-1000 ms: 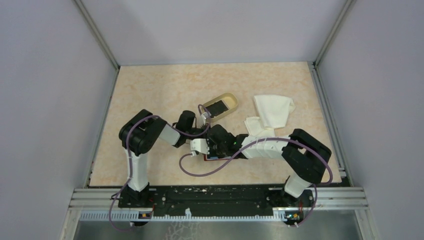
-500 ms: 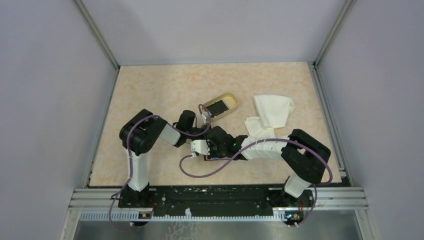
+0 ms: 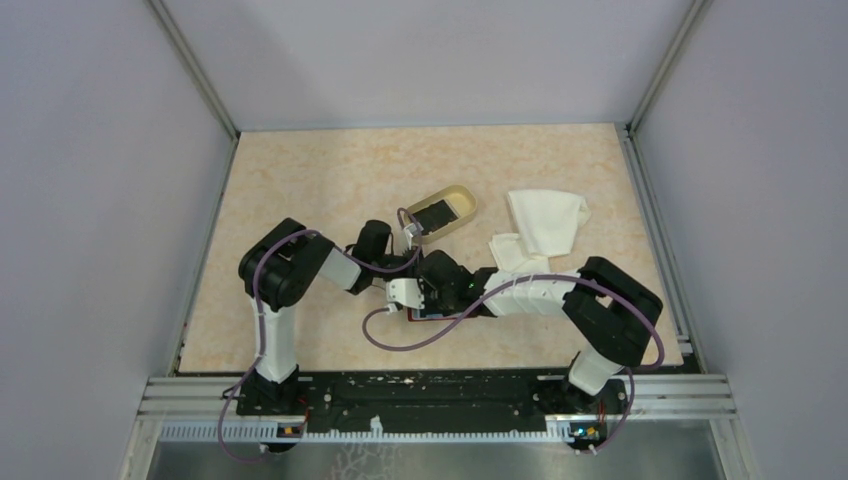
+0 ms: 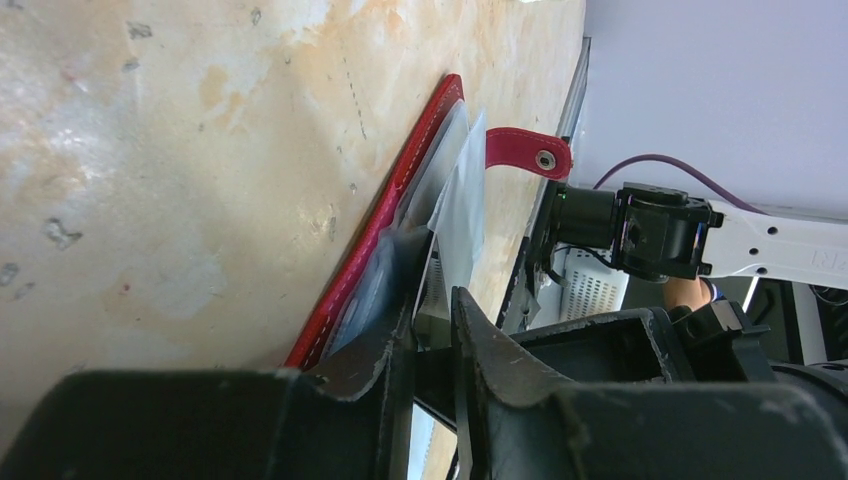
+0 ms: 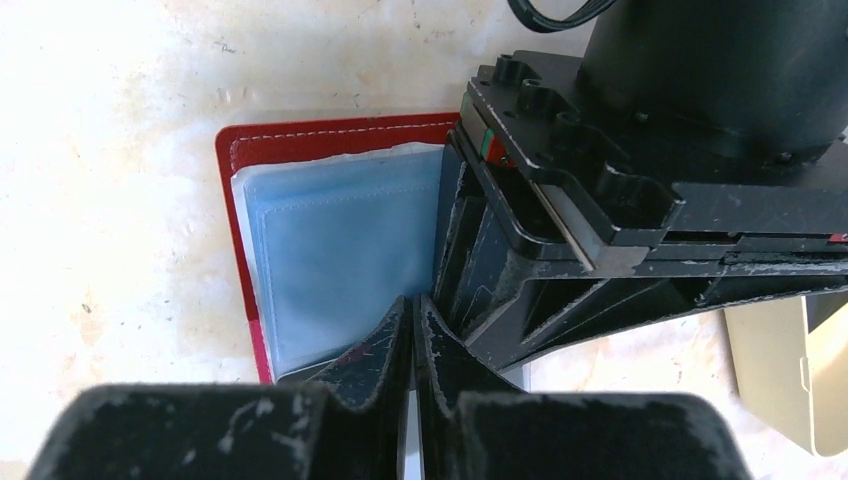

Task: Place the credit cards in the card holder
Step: Insert the credit card into the card holder.

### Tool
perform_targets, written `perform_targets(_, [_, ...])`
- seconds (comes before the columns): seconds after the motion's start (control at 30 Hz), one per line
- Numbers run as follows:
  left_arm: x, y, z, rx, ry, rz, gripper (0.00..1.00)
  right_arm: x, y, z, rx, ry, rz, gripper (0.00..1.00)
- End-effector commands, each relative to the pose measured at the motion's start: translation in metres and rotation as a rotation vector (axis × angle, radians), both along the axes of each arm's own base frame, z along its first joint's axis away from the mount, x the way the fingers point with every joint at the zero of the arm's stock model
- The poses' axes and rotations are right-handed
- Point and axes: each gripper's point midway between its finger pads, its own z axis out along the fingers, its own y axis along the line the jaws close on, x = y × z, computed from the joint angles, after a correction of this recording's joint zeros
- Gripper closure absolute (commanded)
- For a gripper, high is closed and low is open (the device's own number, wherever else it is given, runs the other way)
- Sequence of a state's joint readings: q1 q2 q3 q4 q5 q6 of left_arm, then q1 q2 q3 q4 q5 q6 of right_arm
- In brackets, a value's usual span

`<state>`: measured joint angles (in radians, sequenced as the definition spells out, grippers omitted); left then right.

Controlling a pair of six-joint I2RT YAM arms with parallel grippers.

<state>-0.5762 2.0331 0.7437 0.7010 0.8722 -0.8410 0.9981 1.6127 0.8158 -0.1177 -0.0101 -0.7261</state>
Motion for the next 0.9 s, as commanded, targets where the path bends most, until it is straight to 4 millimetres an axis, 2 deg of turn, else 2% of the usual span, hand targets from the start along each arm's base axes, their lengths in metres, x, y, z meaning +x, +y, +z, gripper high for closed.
perform_targets(0.0, [-0.011, 0.016, -0.038, 0.121, 0.042, 0.033, 0.73, 0.012, -0.008, 0.011, 0.002, -0.029, -0.025, 0.97])
perform_targets(0.53, [-0.005, 0.027, -0.028, 0.138, 0.0, 0.076, 0.72, 0.016, -0.018, 0.012, -0.012, -0.005, -0.039, 0.97])
perform_targets(0.87, [0.0, 0.036, -0.012, 0.13, -0.065, 0.121, 0.72, 0.021, -0.026, 0.018, -0.01, 0.016, -0.05, 0.97])
